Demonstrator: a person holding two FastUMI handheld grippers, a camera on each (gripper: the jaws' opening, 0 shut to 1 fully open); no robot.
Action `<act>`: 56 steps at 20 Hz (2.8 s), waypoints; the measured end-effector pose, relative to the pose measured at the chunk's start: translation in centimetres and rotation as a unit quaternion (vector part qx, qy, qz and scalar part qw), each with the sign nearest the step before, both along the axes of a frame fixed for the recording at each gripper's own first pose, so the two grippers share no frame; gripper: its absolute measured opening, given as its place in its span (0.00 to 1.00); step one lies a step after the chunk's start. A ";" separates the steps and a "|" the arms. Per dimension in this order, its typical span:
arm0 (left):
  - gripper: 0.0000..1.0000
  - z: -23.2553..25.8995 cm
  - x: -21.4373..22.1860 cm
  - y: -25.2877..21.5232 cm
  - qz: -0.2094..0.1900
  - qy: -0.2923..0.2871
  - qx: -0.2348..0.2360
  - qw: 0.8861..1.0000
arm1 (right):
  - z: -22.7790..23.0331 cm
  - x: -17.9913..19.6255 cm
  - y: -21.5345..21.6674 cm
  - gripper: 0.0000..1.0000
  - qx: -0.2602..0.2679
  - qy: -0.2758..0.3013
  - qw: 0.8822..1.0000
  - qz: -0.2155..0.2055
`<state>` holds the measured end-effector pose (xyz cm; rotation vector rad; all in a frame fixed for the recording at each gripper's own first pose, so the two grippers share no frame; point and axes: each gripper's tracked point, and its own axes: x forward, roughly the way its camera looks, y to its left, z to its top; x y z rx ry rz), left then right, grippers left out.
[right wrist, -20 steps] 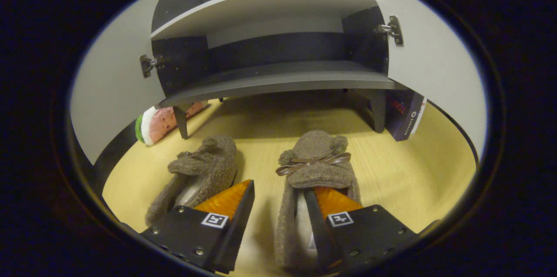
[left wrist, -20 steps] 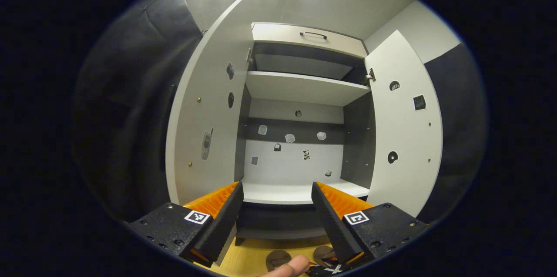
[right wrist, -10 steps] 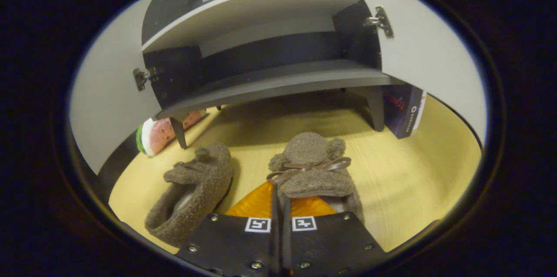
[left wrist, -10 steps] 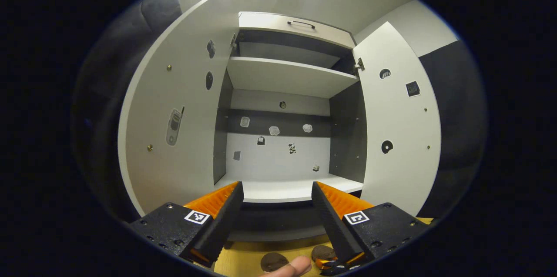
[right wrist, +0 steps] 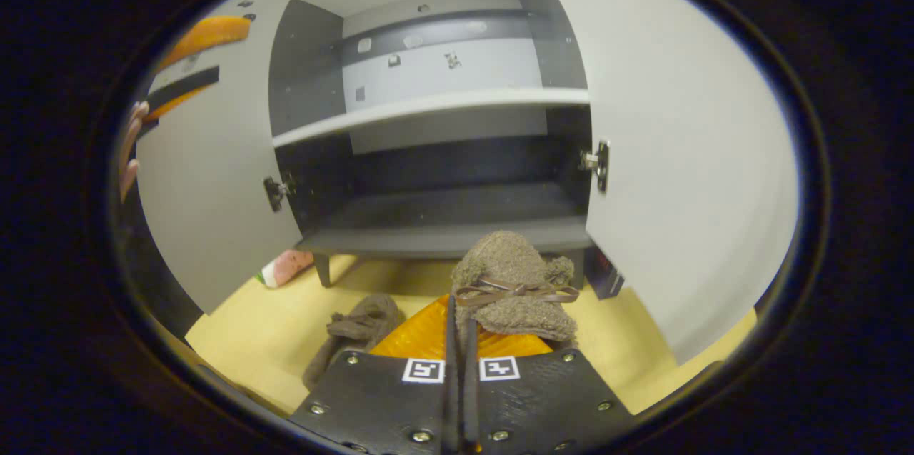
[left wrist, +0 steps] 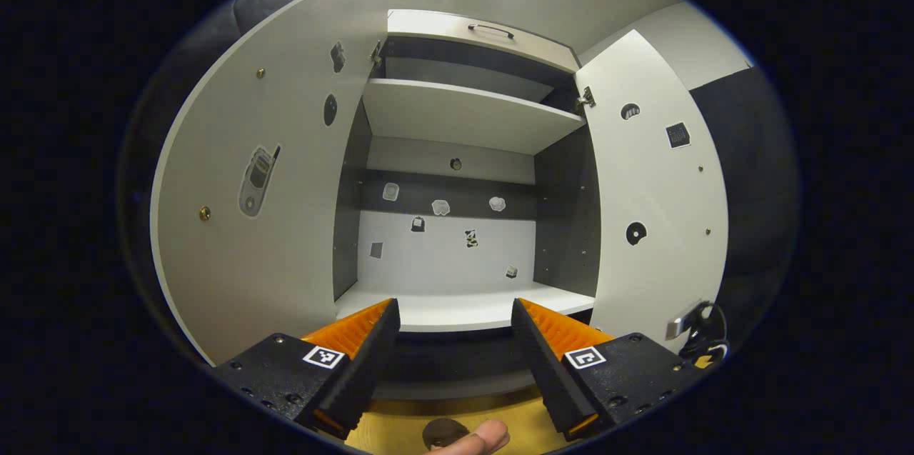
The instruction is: Grab one shoe with the right hand and put it into the shoe cabinet, grab the other shoe with the left hand and put it into the shoe cabinet; then close the right door with the right hand and the left door with the left hand.
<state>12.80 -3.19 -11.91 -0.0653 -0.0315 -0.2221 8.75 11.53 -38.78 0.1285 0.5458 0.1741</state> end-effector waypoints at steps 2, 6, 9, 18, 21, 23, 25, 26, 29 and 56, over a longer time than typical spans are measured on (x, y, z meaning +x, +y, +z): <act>0.96 -0.1 -0.1 0.1 -0.003 0.003 -0.004 1.000 | 3.1 0.6 -0.7 0.04 0.001 -0.023 1.000 -0.005; 0.96 0.0 -0.4 -0.1 -0.019 0.005 -0.004 1.000 | 9.1 1.9 -0.7 0.04 0.014 -0.052 0.999 0.004; 0.96 0.0 -0.1 0.2 -0.015 0.006 -0.007 1.000 | 14.0 3.6 -0.5 0.04 0.005 -0.071 0.997 0.016; 0.96 -0.7 0.4 -0.2 -0.034 0.019 0.000 0.999 | 25.3 15.3 -0.9 0.05 -0.039 -0.132 0.990 -0.010; 0.96 -0.9 0.6 0.2 -0.032 0.025 -0.005 0.999 | 25.6 20.0 -0.1 0.05 -0.035 -0.108 0.993 -0.010; 0.96 -1.0 0.7 0.4 -0.032 0.025 -0.010 0.999 | 24.5 22.8 -0.4 0.05 -0.060 -0.082 0.994 -0.025; 0.96 -1.1 1.0 0.8 -0.027 0.028 -0.010 0.999 | 23.2 25.3 -0.2 0.05 -0.086 -0.068 0.994 -0.026; 0.99 -1.0 1.1 1.0 -0.025 0.027 -0.011 0.999 | 22.4 26.5 0.1 0.05 -0.094 -0.064 0.993 -0.023; 0.96 -1.3 1.4 1.2 -0.021 0.033 -0.013 0.999 | 18.9 29.6 0.4 0.05 -0.095 -0.029 0.995 -0.030; 0.96 -4.1 3.2 4.2 0.058 0.074 0.002 0.996 | 21.9 23.8 -1.1 0.98 -0.121 -0.114 0.986 -0.024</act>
